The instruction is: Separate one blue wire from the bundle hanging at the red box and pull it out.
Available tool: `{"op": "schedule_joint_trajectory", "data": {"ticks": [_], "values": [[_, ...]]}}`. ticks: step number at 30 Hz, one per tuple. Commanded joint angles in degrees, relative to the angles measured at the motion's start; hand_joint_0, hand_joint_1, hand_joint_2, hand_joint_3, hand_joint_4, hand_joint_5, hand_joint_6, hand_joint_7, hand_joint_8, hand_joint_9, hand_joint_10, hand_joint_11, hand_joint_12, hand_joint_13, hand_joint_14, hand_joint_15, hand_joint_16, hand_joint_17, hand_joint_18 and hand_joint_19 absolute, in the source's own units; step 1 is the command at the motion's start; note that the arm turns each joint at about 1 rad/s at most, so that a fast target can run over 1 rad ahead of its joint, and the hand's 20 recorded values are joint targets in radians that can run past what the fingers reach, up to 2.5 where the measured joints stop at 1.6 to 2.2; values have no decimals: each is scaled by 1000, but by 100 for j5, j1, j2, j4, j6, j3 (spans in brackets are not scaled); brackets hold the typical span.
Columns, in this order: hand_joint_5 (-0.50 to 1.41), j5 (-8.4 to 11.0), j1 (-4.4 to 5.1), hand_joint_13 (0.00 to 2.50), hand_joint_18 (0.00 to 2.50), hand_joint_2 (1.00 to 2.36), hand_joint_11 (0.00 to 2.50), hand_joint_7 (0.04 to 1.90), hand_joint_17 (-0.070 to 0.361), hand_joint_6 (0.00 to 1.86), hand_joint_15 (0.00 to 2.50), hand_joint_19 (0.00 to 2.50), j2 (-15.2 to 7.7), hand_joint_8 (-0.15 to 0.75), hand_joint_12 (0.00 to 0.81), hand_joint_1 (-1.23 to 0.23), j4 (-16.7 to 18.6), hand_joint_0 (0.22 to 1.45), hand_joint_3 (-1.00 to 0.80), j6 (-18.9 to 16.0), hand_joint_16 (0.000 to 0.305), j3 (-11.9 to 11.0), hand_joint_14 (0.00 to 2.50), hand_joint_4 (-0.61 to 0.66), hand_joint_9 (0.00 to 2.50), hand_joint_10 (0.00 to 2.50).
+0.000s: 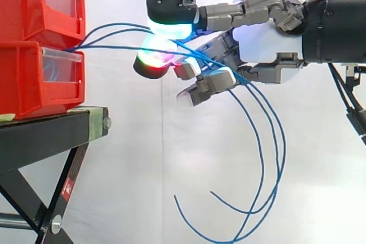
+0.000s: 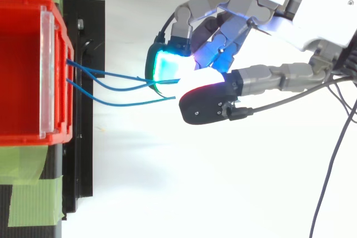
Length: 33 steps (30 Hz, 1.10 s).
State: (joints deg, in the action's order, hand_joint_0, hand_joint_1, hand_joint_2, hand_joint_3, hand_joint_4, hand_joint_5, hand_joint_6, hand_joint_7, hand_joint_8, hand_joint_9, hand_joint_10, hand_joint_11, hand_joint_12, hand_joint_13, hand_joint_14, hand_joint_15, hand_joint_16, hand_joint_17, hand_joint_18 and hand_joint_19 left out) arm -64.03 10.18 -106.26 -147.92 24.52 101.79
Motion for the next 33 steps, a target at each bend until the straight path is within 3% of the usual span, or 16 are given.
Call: {"op": "schedule_joint_trajectory", "data": {"ticks": [1, 7, 14, 28, 33], "values": [[-223, -4, 2, 1444, 641, 1026, 1306, 1055, 115, 861, 1433, 536, 0, 312, 293, -830, 0, 653, -163, 0, 51, -2, 18, 160, 1074, 18], [-229, -4, 2, 1428, 635, 1016, 1304, 1041, 115, 865, 1413, 528, 0, 307, 296, -900, 0, 662, -315, 0, 51, -2, 18, 159, 1046, 18], [-230, 5, 2, 1428, 633, 1000, 1297, 1028, 115, 865, 1417, 526, 0, 303, 300, -859, -9, 653, -499, 0, 51, -2, 19, 166, 1043, 18], [-225, 5, 2, 1455, 638, 1000, 1278, 1020, 117, 858, 1428, 562, 0, 321, 304, -621, 0, 585, -500, 0, 52, -2, 16, 178, 1082, 17], [-224, 5, 2, 1461, 646, 1002, 1283, 1022, 116, 857, 1422, 557, 0, 321, 294, -662, -9, 609, -483, 0, 51, 7, 17, 182, 1085, 18]]}}
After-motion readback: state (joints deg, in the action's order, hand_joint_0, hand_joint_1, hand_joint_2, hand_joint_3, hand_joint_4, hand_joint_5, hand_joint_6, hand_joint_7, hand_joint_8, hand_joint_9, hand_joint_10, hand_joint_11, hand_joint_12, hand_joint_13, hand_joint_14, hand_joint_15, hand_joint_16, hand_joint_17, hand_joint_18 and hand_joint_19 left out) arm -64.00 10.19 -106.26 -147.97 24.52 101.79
